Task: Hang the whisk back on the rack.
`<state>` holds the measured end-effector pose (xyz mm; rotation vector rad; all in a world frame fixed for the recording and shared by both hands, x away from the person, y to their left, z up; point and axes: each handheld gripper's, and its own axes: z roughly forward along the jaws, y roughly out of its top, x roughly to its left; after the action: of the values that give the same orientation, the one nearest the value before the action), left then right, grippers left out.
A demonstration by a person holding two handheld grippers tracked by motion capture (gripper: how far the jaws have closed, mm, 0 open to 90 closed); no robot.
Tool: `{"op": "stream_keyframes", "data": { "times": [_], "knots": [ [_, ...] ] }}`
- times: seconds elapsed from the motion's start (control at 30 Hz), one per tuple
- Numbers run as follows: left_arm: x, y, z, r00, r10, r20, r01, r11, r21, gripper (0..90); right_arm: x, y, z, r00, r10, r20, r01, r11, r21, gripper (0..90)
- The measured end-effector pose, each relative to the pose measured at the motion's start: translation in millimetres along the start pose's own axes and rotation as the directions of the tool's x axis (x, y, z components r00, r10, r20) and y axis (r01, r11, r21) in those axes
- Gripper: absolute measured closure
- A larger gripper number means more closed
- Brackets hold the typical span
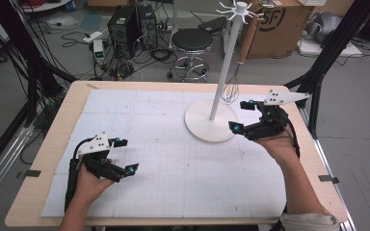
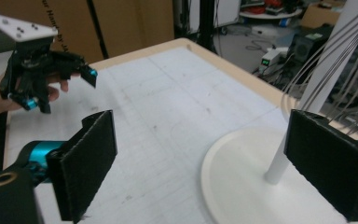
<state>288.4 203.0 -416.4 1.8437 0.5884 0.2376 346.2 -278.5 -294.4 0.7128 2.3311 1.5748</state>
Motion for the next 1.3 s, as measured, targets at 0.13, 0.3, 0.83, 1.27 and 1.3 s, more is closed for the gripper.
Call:
{"op": "stream_keyframes", "data": {
  "times": [0.13,0.3,0.83,1.27,1.3],
  "knots": [
    [0.1,-0.2,-0.1,1.0000,0.000,0.002,0.000,1.0000,0.000,1.6,1.2,-18.8,4.7,0.9998,0.019,-0.010,-0.019,1.000,0.012,1.2],
    [0.1,-0.5,0.1,1.0000,0.000,0.006,0.000,1.0000,-0.001,1.6,4.6,-40.3,5.3,0.9993,0.037,0.002,-0.037,0.999,0.004,0.3],
    [-2.2,-2.0,1.1,0.9998,0.008,0.019,-0.008,1.0000,0.002,1.6,18.6,-74.2,17.7,0.9993,0.033,0.016,-0.034,0.997,0.075,0.3],
    [-3.0,-4.6,-0.1,0.9998,0.002,0.022,-0.002,1.0000,0.005,1.6,13.7,-117.1,9.1,0.9916,0.121,0.046,-0.123,0.992,0.033,0.3],
    [-3.2,-4.7,0.2,0.9998,0.002,0.019,-0.002,1.0000,0.005,1.6,14.1,-119.0,8.9,0.9909,0.124,0.052,-0.126,0.992,0.030,0.3]
  ]
}}
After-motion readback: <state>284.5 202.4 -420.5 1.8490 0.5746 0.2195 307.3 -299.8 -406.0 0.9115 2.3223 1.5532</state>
